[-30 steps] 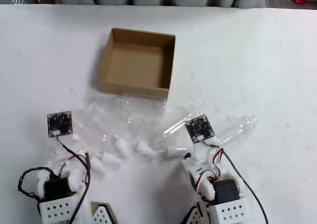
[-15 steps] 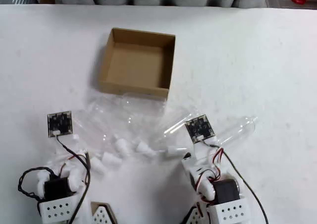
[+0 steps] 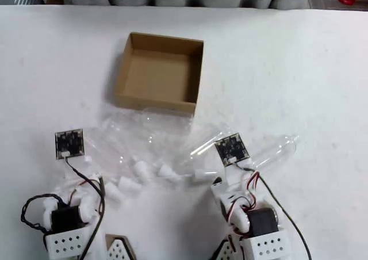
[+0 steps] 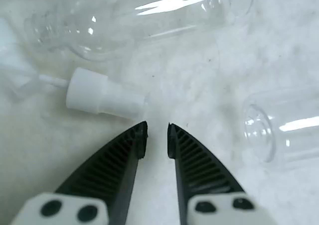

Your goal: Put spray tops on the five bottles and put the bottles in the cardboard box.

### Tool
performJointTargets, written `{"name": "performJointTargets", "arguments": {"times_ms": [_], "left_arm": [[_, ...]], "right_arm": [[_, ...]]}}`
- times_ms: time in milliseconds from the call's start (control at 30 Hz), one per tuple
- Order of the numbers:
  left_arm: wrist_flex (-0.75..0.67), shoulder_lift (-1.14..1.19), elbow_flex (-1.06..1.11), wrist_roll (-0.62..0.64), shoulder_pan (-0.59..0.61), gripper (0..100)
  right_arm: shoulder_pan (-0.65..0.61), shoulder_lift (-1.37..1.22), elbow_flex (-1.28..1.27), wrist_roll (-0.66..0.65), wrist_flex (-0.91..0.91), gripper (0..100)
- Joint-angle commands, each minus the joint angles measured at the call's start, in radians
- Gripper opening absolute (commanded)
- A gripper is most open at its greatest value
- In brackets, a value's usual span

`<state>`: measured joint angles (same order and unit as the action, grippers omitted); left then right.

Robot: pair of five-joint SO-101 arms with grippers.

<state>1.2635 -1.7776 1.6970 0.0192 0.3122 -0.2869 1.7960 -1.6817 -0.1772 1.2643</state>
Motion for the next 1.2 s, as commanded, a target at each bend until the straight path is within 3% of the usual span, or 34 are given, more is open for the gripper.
{"name": "performJointTargets", "arguments": {"times_ms": [0, 500, 767, 1033, 1167], "left_arm": [[0.005, -0.012, -0.003, -0.002, 0.005, 2], [0.005, -0.012, -0.003, -0.006, 0.001, 2], [0.003, -0.012, -0.003, -0.003, -0.186, 2], [-0.003, -0.013, -0.017, -0.006, -0.219, 2], [-0.003, -0.013, -0.135, -0.008, -0.216, 2]], "right_arm": [[0.001, 0.007, -0.009, -0.003, 0.007, 4.2], [0.001, 0.007, -0.009, -0.006, 0.007, 4.5], [0.010, 0.008, -0.008, -0.005, -0.031, 4.6], [0.047, 0.008, -0.008, -0.006, -0.033, 4.5], [0.079, 0.008, -0.008, -0.006, -0.033, 4.5]]}}
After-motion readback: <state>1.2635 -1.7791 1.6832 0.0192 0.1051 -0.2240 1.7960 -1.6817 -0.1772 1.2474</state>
